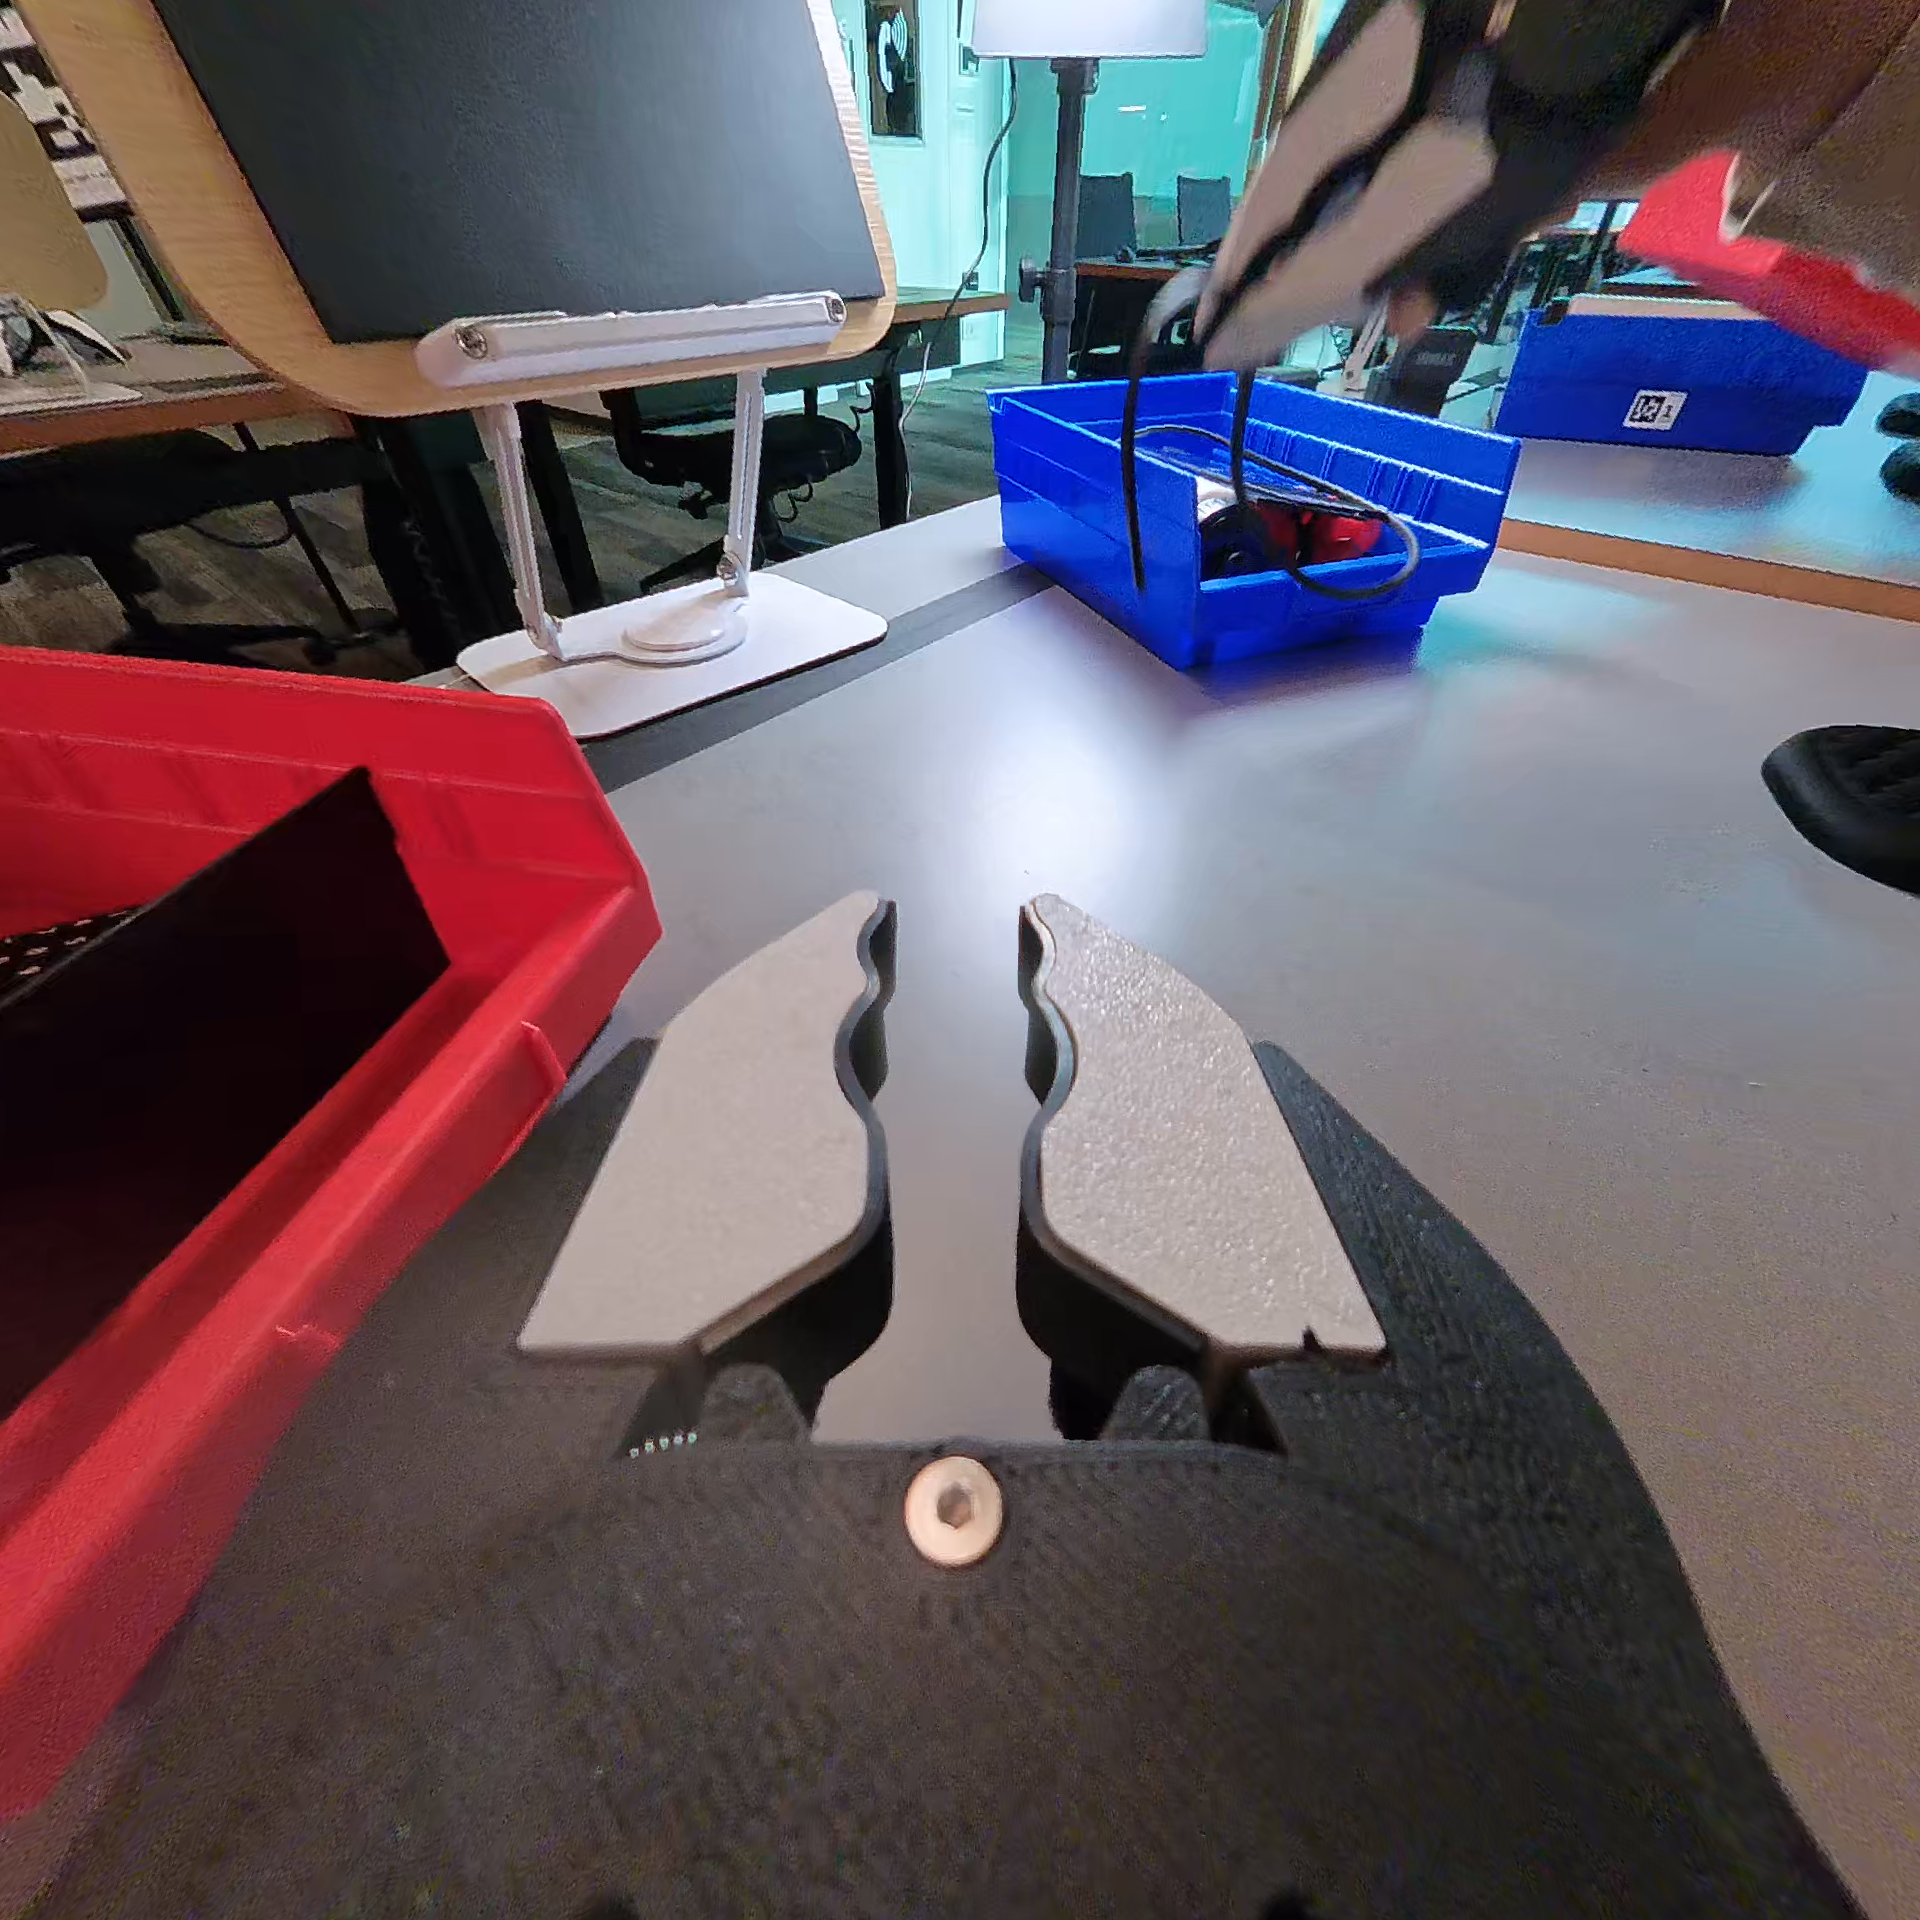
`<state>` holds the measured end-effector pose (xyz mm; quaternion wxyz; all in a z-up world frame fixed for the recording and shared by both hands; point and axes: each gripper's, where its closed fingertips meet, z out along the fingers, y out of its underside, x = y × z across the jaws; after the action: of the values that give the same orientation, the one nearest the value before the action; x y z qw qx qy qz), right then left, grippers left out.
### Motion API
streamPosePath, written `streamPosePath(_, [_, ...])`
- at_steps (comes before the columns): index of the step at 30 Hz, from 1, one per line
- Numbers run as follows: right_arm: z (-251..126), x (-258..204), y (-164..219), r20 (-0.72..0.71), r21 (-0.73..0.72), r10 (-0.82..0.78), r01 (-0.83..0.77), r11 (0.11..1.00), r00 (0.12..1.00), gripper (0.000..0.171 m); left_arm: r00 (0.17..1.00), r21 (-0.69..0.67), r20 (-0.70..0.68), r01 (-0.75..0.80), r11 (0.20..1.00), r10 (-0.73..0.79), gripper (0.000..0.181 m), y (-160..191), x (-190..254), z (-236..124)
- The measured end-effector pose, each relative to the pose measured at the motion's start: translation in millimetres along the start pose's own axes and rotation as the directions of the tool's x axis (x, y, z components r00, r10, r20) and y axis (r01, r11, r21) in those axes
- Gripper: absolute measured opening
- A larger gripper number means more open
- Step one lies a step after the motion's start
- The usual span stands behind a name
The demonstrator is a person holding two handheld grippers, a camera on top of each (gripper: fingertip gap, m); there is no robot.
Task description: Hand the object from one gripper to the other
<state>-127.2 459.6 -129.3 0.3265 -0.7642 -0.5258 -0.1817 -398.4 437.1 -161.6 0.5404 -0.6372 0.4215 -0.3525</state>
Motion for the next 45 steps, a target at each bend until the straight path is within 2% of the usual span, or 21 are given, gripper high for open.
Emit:
streamPosePath(5, [-82.7,105.0,21.3,-0.301,0.108,0.15,-0.122,0.987,0.942,0.006,1.0,-0.008,-0.002,-0.015,1.0,0.015,0.022,0.7,2.8,1.1])
streamPosePath(9, [-137.8,184.0,66.7,-0.59,0.072,0.149,-0.131,0.989,0.794,0.005,1.0,-0.012,-0.002,-0.013,1.0,0.013,0.022,1.8,3.3,2.2])
streamPosePath(12, [-150.6,217.8,106.1,-0.71,0.018,0.114,-0.143,0.99,0.695,0.005,1.0,-0.016,-0.003,-0.014,1.0,0.014,0.021,2.7,3.6,2.7])
streamPosePath(14, [-137.1,223.4,133.3,-0.714,0.018,0.156,-0.205,0.979,0.683,0.005,1.0,-0.019,-0.001,-0.016,1.0,0.016,0.021,3.2,3.5,2.9])
streamPosePath(16, [-106.6,213.9,163.5,-0.665,-0.008,0.206,-0.283,0.959,0.718,0.005,1.0,-0.021,0.002,-0.017,1.0,0.017,0.021,3.7,3.0,2.9])
streamPosePath(19, [-46.5,177.3,206.5,-0.532,-0.099,0.259,-0.363,0.927,0.806,0.005,1.0,-0.024,0.005,-0.013,1.0,0.014,0.02,4.9,2.0,3.1])
streamPosePath(22, [1.6,137.6,241.6,-0.41,-0.208,0.309,-0.418,0.884,0.858,0.005,1.0,-0.033,0.006,-0.008,0.999,0.008,0.02,7.3,1.3,4.4])
streamPosePath(27, [31.5,103.5,278.3,-0.316,-0.33,0.405,-0.499,0.802,0.858,0.01,1.0,-0.053,0.005,-0.002,0.999,0.003,0.02,12.5,0.5,6.7])
streamPosePath(30, [23.8,103.1,276.0,-0.28,-0.301,0.465,-0.537,0.788,0.84,0.036,1.0,-0.053,0.005,0.0,0.999,0.0,0.02,12.9,0.4,7.0])
streamPosePath(34, [-11.8,111.6,240.5,-0.235,-0.117,0.564,-0.599,0.792,0.791,0.053,1.0,-0.042,0.01,-0.002,0.999,0.002,0.02,10.7,-0.4,6.3])
streamPosePath(39, [-64.4,99.7,163.8,-0.175,0.238,0.669,-0.629,0.74,0.722,0.055,1.0,-0.035,0.006,0.002,0.999,-0.002,0.022,8.3,1.6,6.1])
streamPosePath(42, [-82.6,63.6,111.1,-0.09,0.422,0.721,-0.629,0.653,0.688,0.052,1.0,-0.037,0.015,-0.005,0.999,0.005,0.026,6.2,1.7,5.0])
streamPosePath(45, [-84.3,17.7,69.1,-0.019,0.525,0.738,-0.622,0.581,0.674,0.051,0.999,-0.024,0.053,-0.008,1.0,0.009,0.03,-0.4,-6.0,0.8])
